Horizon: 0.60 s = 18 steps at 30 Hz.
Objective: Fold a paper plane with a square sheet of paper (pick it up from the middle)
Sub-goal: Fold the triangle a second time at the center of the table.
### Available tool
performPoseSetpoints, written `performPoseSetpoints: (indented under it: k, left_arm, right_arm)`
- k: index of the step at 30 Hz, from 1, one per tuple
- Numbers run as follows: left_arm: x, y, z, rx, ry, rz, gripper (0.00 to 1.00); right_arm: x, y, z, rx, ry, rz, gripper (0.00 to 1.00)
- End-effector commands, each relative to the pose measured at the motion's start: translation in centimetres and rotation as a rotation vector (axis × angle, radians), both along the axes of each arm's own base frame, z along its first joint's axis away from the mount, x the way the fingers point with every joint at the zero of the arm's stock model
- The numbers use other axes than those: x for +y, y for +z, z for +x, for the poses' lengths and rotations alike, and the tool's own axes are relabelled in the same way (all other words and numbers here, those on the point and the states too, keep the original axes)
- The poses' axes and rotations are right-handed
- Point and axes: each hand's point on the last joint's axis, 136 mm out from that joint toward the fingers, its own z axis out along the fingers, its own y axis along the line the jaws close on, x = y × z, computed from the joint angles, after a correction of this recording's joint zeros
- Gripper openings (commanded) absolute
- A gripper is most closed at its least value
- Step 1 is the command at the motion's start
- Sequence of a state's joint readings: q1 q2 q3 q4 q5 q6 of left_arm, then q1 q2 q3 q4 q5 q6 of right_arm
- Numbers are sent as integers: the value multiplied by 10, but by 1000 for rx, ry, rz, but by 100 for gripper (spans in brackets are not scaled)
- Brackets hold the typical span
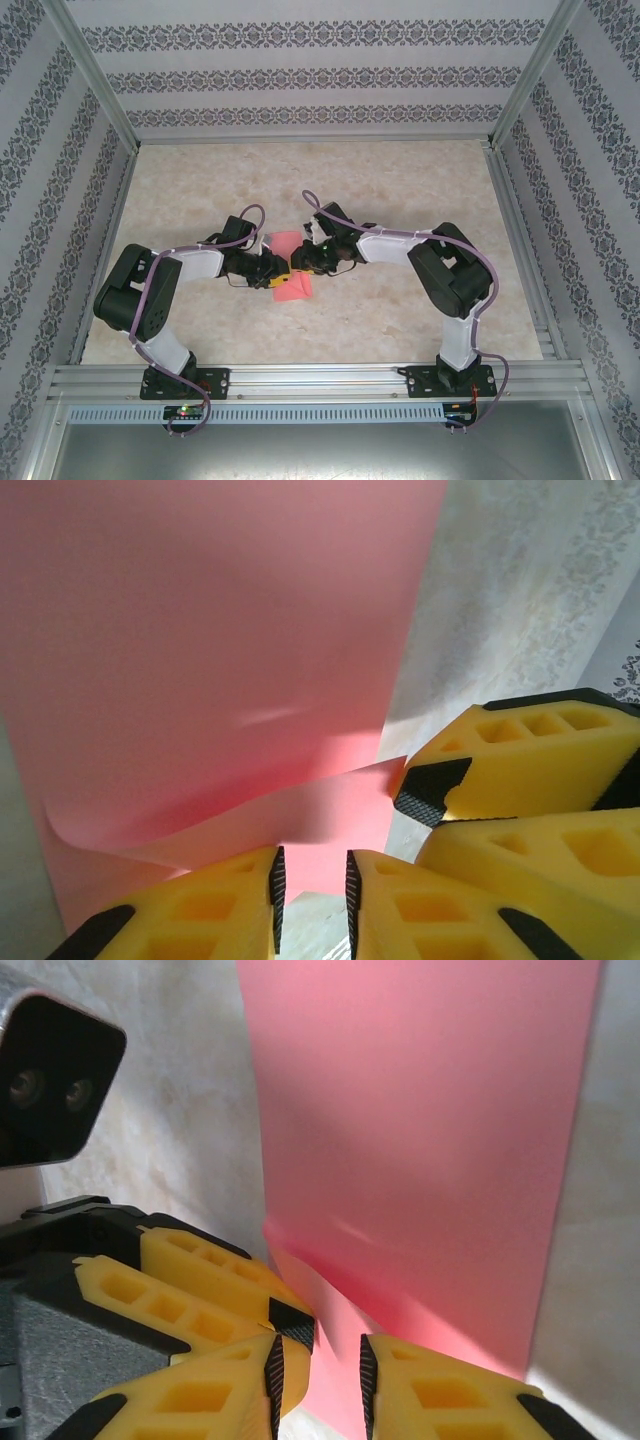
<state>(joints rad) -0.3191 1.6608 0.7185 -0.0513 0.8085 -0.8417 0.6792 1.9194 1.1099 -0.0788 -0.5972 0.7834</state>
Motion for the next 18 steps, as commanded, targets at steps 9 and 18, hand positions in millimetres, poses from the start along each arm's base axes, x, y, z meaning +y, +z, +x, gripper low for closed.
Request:
performPoseSetpoints:
  k: [9, 18]
  left_arm:
    - [1, 4, 6, -26, -4, 6, 25]
    - [2, 5, 7, -29, -3, 5, 24]
  right_arm:
    - [-7, -10, 0, -19, 17, -87, 30]
    - [7, -5, -4, -4, 52, -12, 26]
